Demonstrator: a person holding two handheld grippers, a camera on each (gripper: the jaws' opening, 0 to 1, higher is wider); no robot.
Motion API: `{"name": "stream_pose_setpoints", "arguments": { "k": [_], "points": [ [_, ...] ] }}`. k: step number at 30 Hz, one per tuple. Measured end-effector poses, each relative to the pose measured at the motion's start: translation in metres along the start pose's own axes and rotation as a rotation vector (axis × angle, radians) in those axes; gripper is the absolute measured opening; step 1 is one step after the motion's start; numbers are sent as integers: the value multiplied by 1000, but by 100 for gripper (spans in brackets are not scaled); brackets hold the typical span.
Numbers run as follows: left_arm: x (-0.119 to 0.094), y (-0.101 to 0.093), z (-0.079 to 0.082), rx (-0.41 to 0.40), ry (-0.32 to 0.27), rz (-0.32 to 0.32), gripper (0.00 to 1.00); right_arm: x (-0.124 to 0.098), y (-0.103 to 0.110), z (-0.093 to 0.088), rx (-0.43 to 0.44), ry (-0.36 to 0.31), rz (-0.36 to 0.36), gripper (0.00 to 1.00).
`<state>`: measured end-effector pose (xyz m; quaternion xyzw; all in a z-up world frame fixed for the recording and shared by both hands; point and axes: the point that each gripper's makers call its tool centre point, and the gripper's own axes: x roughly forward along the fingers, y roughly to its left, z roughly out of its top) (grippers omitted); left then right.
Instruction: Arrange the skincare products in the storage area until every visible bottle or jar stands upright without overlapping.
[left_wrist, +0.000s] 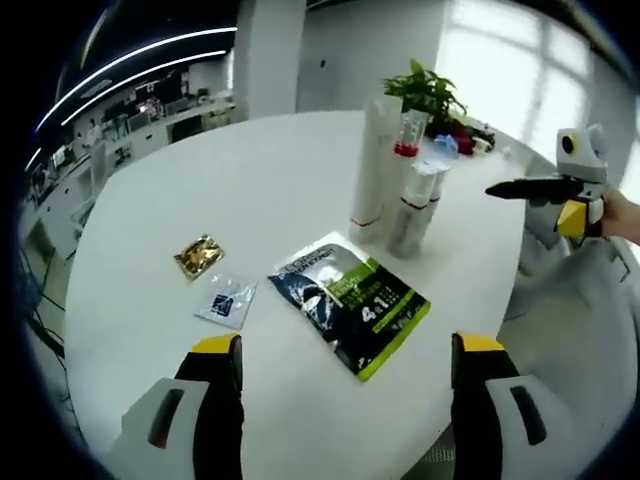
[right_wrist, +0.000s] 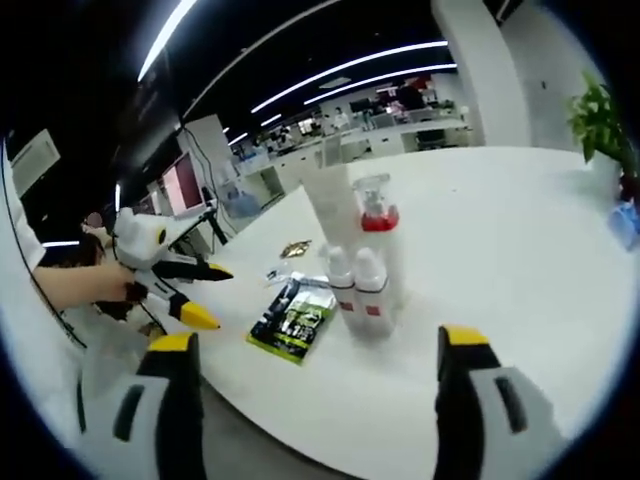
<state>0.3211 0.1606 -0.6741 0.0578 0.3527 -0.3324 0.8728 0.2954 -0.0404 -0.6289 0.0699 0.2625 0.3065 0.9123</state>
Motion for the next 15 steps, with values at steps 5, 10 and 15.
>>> {"name": "stream_pose_setpoints", "arguments": {
  "k": [5, 10, 15],
  "points": [
    [-14, 3, 0, -23, -30, 27, 90, -3, 3, 0, -6, -2, 8, 99],
    [-26, 6, -8, -46, -35, 52, 95, -6, 6, 0, -12, -3, 13, 99],
    [-38, 7, -16, -70, -41, 75, 97, -9, 8, 0, -15, -5, 17, 99]
  ]
}}
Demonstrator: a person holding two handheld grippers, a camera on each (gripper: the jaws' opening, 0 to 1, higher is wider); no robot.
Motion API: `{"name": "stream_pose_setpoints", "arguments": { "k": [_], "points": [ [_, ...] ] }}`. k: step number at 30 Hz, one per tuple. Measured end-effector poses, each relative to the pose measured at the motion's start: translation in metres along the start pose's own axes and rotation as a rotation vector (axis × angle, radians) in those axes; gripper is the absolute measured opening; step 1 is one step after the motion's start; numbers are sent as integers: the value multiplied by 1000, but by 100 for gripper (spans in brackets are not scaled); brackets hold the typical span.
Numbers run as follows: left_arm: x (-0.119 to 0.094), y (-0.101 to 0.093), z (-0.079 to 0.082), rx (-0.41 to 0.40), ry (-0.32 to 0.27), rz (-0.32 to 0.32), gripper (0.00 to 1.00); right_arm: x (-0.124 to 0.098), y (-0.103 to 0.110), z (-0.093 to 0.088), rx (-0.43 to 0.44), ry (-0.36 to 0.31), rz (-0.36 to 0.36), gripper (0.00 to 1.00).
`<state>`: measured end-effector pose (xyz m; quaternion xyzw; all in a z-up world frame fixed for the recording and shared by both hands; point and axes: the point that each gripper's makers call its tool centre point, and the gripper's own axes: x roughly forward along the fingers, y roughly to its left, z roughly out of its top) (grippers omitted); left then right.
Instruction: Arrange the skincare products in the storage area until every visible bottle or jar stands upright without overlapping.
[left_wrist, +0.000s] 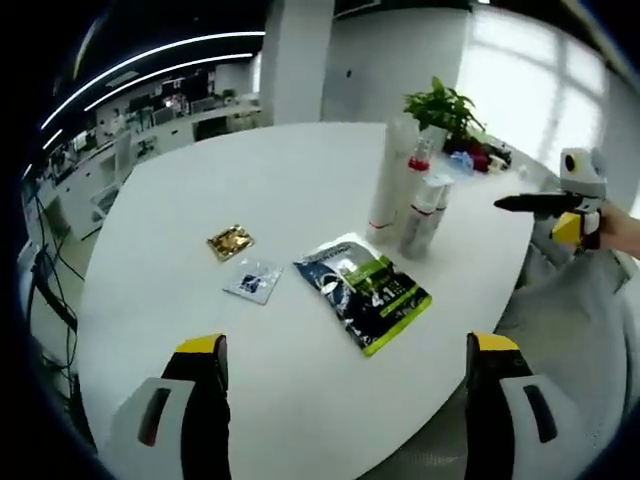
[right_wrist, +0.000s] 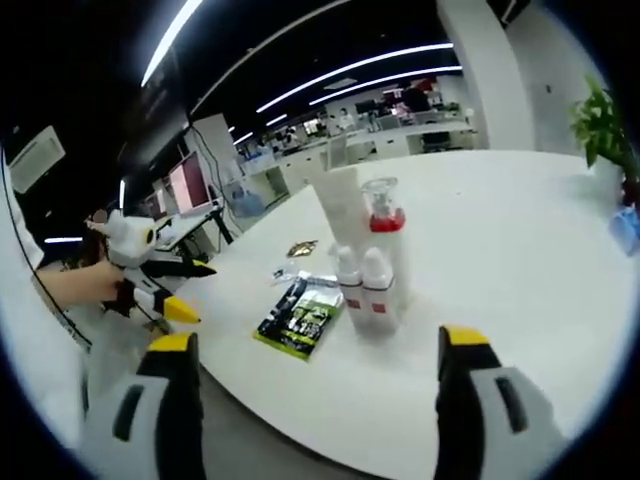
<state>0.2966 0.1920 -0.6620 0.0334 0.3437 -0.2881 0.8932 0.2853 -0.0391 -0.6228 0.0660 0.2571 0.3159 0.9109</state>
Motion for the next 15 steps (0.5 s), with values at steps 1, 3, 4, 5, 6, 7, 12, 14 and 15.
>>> {"name": "stream_pose_setpoints", "arguments": {
  "k": [1, 3, 4, 5, 6, 7, 12, 14, 15],
  "points": [
    [-2, 0, -1, -4, -2, 3, 97, 0, 0, 0, 0, 0, 0, 99],
    [-6, 1, -3, -15, -8, 11, 97, -1, 1, 0, -1, 1, 1, 99],
    [-9, 2, -4, -24, -13, 18, 97, -1, 1, -1, -2, 0, 1, 99],
    [-10, 2, -4, -30, -16, 21, 97, -2, 1, -1, -2, 0, 0, 99],
    [-12, 2, -6, -38, -19, 25, 97, -2, 2, -1, -2, -1, 0, 99],
    [-13, 3, -7, -42, -19, 27, 97, -2, 2, -1, -2, -2, 0, 99],
    [-18, 4, -11, -46, -16, 41, 97, -3, 3, -2, 1, -5, -2, 99],
    [-19, 5, -12, -46, -13, 44, 97, -3, 3, -3, 0, -6, -4, 99],
    [-20, 5, -12, -47, -12, 45, 97, -3, 3, -3, 1, -6, -4, 99]
  ]
}}
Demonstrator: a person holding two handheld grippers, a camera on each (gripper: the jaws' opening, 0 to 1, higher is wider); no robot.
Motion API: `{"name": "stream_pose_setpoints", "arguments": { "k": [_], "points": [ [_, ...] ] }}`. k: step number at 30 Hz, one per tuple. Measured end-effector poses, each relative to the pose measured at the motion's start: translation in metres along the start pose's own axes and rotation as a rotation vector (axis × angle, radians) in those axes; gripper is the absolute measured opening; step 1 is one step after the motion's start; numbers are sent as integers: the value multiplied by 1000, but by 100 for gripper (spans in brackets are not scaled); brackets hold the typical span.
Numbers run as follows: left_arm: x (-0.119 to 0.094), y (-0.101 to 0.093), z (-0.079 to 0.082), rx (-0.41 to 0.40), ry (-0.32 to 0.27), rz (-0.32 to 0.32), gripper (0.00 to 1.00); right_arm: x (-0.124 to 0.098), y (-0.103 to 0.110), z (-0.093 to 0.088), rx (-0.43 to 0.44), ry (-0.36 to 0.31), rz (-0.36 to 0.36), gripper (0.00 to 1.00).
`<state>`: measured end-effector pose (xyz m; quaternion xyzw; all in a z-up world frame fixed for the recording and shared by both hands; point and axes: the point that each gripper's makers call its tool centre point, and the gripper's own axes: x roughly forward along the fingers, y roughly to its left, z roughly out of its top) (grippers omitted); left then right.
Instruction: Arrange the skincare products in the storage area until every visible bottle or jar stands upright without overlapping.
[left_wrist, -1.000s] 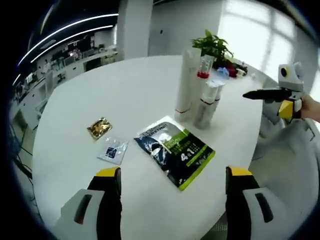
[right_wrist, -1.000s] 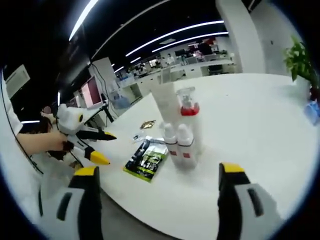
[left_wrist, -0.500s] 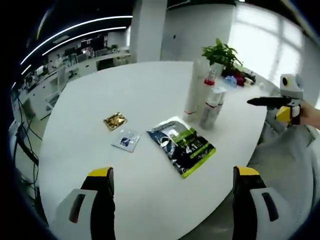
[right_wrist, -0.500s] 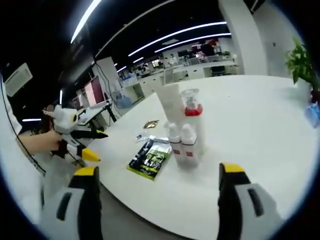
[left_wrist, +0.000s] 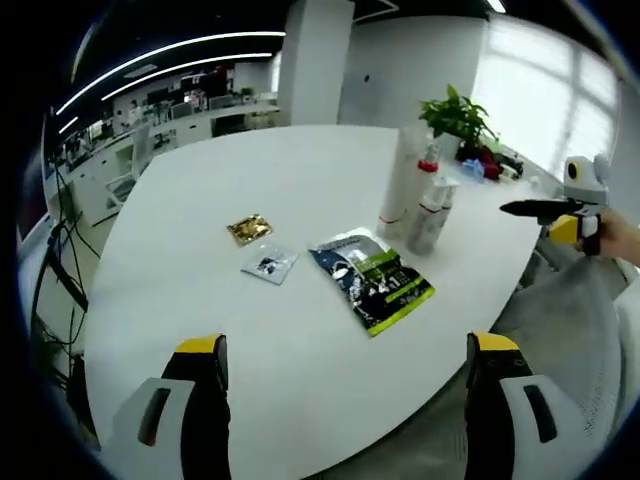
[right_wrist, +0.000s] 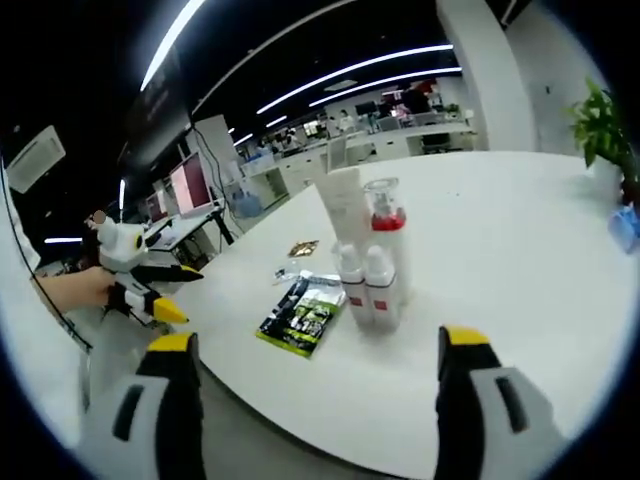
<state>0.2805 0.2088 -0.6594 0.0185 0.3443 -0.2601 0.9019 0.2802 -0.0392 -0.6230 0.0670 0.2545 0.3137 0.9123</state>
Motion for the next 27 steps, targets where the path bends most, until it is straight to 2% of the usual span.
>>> {"name": "stream_pose_setpoints", "arguments": {
  "k": [10, 18, 27],
  "points": [
    [6, 2, 2, 39, 22, -3, 97, -1, -2, 1, -3, -8, -13, 99],
    [17, 13, 5, 71, 45, 10, 97, -1, -3, 0, -6, -5, -23, 99],
    [39, 31, 19, 108, 86, 5, 95, 0, -6, -2, -2, 1, -31, 99]
  ]
}}
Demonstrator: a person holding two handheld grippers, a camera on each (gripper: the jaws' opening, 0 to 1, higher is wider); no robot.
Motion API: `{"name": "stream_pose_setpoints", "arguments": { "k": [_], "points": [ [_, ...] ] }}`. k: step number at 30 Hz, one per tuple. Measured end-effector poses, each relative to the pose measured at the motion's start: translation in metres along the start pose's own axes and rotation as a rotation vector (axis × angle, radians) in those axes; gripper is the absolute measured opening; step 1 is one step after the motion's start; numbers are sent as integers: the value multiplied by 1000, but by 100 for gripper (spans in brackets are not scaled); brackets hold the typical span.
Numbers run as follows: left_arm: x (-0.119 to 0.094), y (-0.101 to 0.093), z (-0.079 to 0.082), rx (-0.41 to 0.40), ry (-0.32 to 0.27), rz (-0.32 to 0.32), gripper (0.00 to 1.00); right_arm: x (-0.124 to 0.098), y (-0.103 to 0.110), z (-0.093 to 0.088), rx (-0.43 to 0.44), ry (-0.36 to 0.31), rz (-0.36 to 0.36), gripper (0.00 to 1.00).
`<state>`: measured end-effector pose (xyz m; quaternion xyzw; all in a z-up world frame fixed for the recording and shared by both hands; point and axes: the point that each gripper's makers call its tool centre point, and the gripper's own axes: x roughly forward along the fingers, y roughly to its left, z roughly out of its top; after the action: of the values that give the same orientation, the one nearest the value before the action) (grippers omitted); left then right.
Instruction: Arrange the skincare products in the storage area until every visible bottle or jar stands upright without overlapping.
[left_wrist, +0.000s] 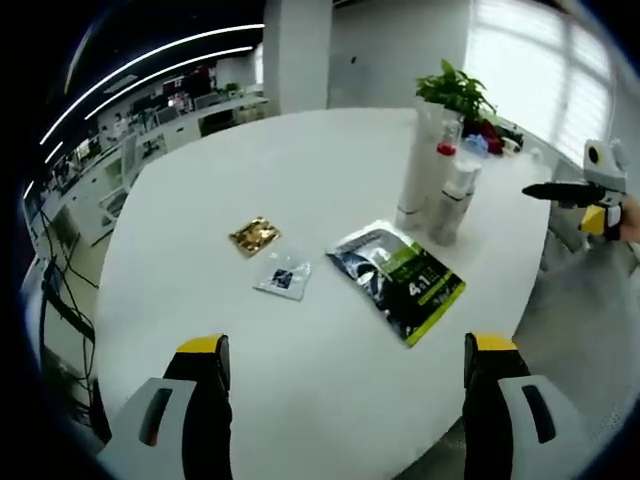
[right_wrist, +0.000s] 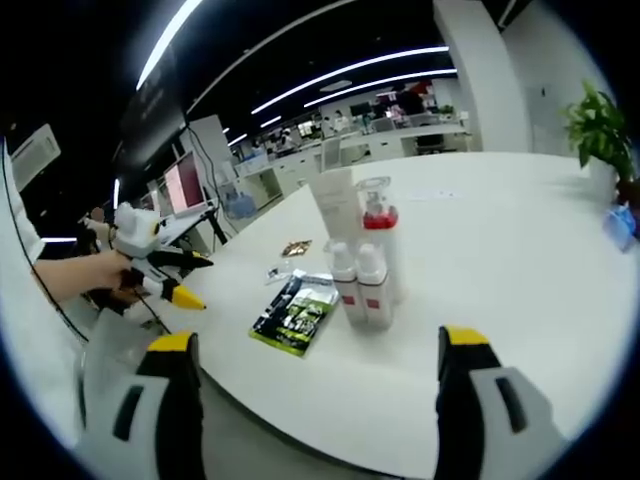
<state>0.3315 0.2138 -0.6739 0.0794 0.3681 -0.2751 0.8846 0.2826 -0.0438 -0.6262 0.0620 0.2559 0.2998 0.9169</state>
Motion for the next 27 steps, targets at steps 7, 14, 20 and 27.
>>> {"name": "stream_pose_setpoints", "arguments": {
  "k": [7, 14, 20, 27],
  "points": [
    [23, 14, 8, -3, 31, -5, 94, 1, -2, -3, 20, 10, 0, 99],
    [45, 24, 14, 28, 57, -13, 90, 1, -4, -4, 33, 19, -8, 99],
    [68, 35, 16, 57, 91, -26, 85, 2, -6, -6, 46, 26, -14, 99],
    [89, 46, 21, 64, 137, -45, 82, 1, -11, -5, 63, 20, -36, 99]
  ]
}}
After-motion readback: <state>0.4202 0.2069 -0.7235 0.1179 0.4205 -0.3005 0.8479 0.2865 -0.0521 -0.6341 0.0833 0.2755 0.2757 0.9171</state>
